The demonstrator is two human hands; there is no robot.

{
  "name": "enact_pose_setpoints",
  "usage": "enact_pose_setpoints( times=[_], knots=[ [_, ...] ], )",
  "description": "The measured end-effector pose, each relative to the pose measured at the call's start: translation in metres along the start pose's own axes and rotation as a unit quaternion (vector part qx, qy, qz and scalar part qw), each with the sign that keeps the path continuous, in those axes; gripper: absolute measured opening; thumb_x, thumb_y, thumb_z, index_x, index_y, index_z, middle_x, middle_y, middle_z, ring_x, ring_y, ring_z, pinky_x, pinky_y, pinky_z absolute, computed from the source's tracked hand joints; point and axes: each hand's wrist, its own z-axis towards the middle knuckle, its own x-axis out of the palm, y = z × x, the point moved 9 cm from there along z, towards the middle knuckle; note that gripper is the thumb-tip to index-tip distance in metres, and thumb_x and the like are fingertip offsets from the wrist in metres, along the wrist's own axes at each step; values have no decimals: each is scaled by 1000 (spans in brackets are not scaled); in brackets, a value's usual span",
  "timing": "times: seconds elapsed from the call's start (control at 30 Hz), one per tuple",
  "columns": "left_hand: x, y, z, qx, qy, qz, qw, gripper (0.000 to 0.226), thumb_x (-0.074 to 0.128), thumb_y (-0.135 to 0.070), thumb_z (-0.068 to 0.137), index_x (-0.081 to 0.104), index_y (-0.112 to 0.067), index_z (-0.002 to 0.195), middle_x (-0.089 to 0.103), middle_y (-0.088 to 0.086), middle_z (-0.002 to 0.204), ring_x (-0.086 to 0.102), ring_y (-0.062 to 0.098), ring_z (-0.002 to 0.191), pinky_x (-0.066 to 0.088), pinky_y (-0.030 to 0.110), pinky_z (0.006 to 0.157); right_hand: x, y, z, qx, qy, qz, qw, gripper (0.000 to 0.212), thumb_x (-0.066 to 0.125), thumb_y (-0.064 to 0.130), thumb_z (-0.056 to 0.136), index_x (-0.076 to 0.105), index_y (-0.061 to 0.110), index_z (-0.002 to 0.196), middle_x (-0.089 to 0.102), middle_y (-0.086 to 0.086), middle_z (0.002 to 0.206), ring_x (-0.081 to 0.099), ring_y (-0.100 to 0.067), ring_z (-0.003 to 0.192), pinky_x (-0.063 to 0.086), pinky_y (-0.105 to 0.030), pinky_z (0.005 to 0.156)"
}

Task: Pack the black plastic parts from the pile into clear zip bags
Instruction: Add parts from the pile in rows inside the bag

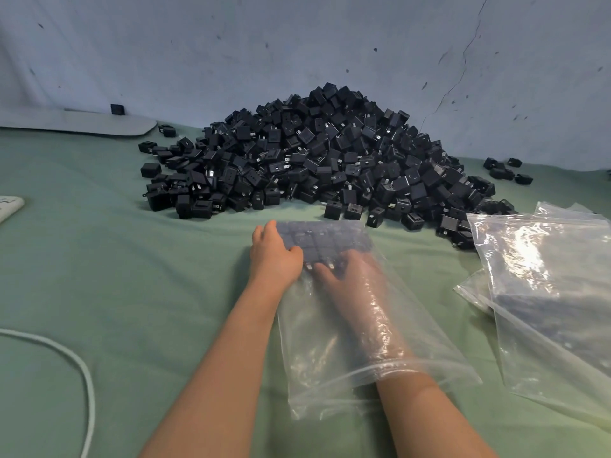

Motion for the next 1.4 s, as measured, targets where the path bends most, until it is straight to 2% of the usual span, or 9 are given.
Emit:
enact_pose_setpoints(
  times=[0.1,0.23,0.43,0.67,0.83,1.0,1.13,1.27,1.4],
  knots=[
    [-3,0,-1,-2,0,-12,1000,53,47,-3,88,37,-10,139,35,9,144,43,26,125,35,28,97,0,1,-1,-1,-6,4,1000,46,53,62,76,55,22,100,56,1,103,53,-20,97,47,-39,86],
    [-3,1,-2,6,-3,-11,1000,50,46,0,87,41,-9,136,37,10,140,45,25,120,36,25,93,1,2,-1,-3,-3,1,1000,45,55,60,78,56,21,101,58,0,104,54,-21,98,48,-40,86],
    [-2,3,-1,-1,-4,-12,1000,56,47,-1,87,36,-9,141,32,9,144,44,27,123,34,27,97,-3,5,-1,-19,22,7,1000,34,55,50,81,66,23,100,65,-2,99,59,-22,96,51,-38,85],
    [-3,5,-2,-8,-7,-13,1000,59,47,-1,87,33,-10,144,31,8,148,43,24,126,34,25,97,-5,7,-2,-34,32,5,999,30,54,41,84,66,22,104,65,-2,99,59,-22,97,50,-40,88],
    [-2,4,-2,-6,-7,-19,1000,57,47,-1,88,34,-11,143,31,7,147,47,22,119,31,17,80,-3,4,-3,-23,27,21,999,32,52,46,82,66,27,104,65,2,97,60,-20,96,50,-39,88],
    [-2,5,-2,-4,-10,-16,1000,57,47,-1,89,32,-10,143,27,7,149,45,22,122,24,8,69,-4,4,-2,-22,17,19,999,30,52,46,82,66,24,96,65,0,92,60,-21,90,50,-36,82],
    [-2,6,-1,-4,-13,-11,1000,58,47,0,88,32,-10,144,27,7,150,43,22,124,23,8,71,-4,4,-2,-16,11,13,1000,31,52,49,84,65,21,90,64,-2,90,60,-22,86,50,-35,78],
    [-2,7,-1,-8,-12,-8,1000,58,47,-2,90,32,-12,144,25,4,151,44,21,123,23,10,75,-5,4,-1,-13,9,9,1000,34,53,50,85,64,18,90,64,-3,92,60,-23,89,50,-39,83],
    [-2,6,-1,-8,-11,-10,1000,57,47,-2,90,32,-12,144,25,4,150,44,21,122,22,9,72,-5,5,0,-16,4,6,1000,35,54,50,86,65,18,92,64,-3,93,60,-24,90,50,-40,84]
  ],
)
